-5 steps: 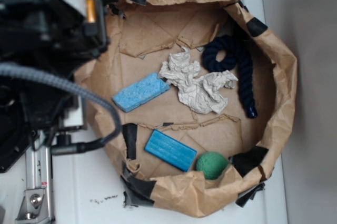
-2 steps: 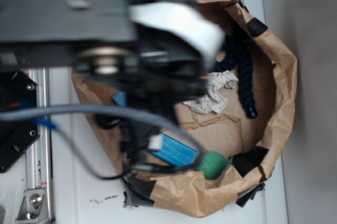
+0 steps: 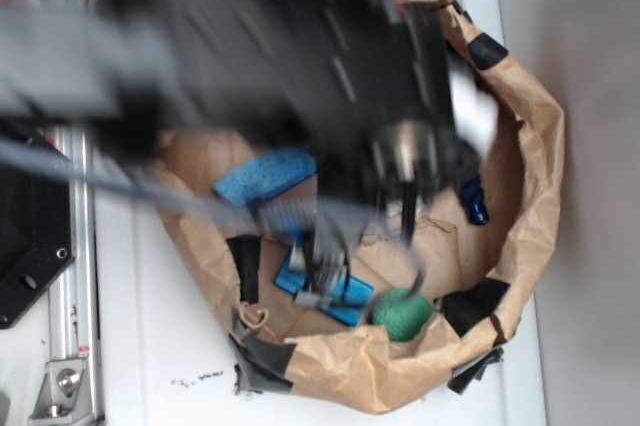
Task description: Grab the blue block.
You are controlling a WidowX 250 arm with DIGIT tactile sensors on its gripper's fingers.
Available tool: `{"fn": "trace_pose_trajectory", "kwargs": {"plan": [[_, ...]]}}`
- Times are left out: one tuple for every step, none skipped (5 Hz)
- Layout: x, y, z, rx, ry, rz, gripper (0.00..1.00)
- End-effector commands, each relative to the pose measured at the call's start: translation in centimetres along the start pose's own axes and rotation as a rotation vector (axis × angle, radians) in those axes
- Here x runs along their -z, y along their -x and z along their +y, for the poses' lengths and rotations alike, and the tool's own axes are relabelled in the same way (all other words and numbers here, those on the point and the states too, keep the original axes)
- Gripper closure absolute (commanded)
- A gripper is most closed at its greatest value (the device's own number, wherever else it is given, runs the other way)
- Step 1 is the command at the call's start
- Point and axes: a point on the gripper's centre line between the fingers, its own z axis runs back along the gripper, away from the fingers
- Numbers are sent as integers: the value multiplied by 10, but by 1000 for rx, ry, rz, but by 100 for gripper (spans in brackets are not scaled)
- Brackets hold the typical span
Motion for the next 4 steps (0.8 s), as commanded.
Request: {"fn": "trace_pose_trajectory", "kwargs": {"plan": [[-11, -5, -11, 31, -6, -17, 0], [-11, -5, -11, 31, -6, -17, 0], [13, -8, -8, -10, -42, -50, 0], [19, -12, 19, -54, -84, -64, 0]]}}
